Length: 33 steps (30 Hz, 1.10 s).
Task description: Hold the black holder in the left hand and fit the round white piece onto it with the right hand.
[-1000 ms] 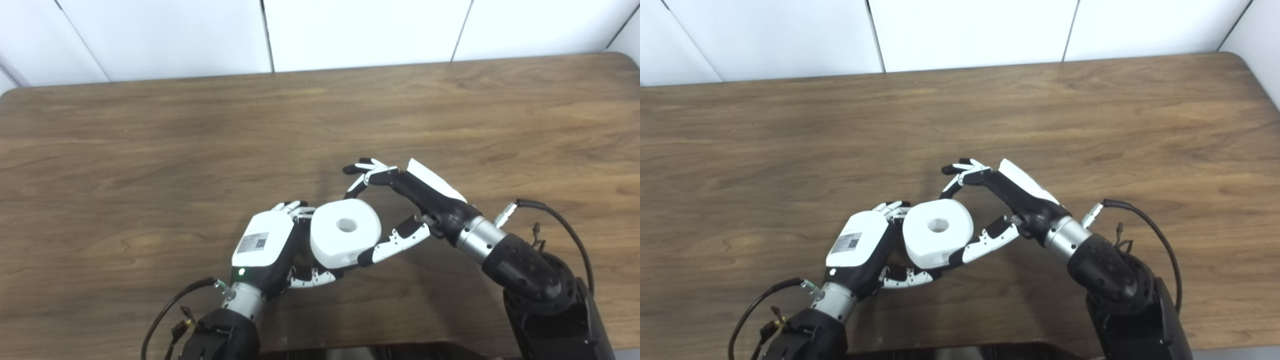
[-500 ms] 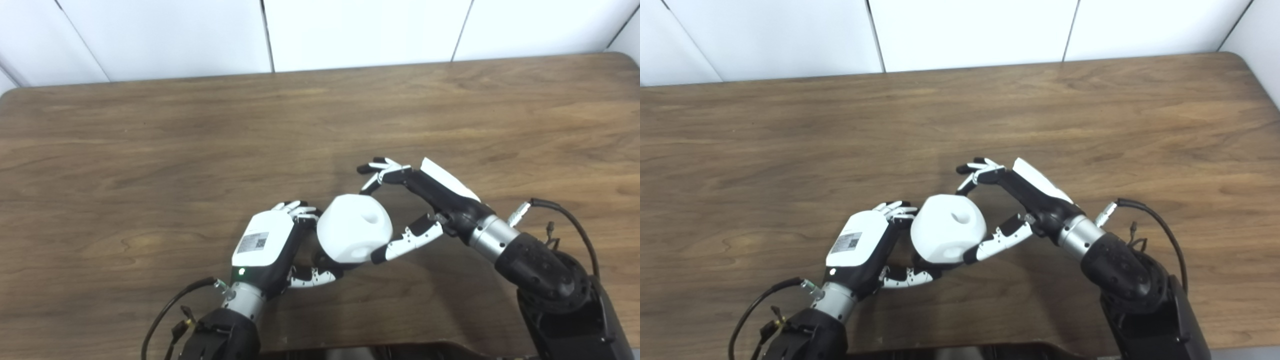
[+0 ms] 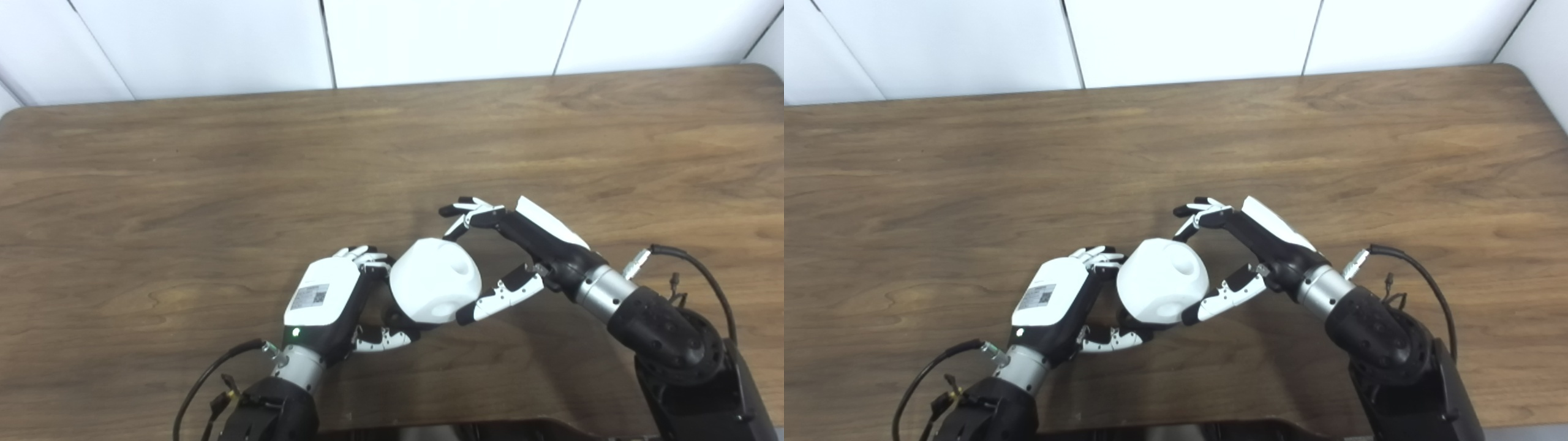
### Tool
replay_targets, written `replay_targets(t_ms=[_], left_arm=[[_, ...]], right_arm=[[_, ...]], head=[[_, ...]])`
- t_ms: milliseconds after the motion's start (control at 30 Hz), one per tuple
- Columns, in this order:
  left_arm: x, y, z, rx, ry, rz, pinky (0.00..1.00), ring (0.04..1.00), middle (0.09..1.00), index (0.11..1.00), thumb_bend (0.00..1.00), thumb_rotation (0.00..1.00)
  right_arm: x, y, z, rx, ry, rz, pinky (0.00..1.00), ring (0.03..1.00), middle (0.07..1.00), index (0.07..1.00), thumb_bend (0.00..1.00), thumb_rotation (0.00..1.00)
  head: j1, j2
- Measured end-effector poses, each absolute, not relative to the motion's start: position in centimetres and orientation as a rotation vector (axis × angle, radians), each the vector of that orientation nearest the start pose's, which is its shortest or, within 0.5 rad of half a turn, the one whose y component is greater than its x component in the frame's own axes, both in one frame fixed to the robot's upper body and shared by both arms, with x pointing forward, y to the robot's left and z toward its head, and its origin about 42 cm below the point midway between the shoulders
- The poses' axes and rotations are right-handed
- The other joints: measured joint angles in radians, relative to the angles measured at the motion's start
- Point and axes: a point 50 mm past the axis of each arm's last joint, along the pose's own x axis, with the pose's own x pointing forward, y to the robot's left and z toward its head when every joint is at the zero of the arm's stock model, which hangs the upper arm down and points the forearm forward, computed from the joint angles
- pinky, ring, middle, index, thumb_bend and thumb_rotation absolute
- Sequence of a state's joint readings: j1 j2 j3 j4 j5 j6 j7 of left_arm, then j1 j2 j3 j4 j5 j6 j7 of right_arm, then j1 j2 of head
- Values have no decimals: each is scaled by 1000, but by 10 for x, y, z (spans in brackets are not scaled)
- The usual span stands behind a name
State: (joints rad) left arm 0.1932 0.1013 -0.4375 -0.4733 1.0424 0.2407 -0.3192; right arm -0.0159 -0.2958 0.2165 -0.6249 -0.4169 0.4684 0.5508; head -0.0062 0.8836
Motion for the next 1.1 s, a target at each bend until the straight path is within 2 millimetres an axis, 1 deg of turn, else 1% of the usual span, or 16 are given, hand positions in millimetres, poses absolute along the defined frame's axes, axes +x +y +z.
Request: replay_targets(t_ms=[400,600,833,967,1100], left_arm=[[196,136,151,1027,-62,-396,906,893,796,489,517,46],[196,134,151,1049,-65,-393,900,887,793,489,518,47],[196,132,152,1053,-61,-390,905,890,799,489,517,47],[196,132,152,1052,-60,-390,904,889,799,489,518,47],[196,131,152,1053,-60,-390,903,889,797,489,517,46]], right_arm=[[243,-204,221,-651,-51,544,922,970,876,485,508,152],[243,-203,233,-634,-100,536,930,973,874,486,507,155],[240,-202,254,-677,-186,540,927,992,876,485,509,153],[240,-203,260,-702,-210,548,920,993,873,485,509,153],[237,-201,270,-726,-255,554,908,989,869,484,510,152]], head=[[12,-12],[18,-14],[21,-17],[21,-14],[25,-12]])
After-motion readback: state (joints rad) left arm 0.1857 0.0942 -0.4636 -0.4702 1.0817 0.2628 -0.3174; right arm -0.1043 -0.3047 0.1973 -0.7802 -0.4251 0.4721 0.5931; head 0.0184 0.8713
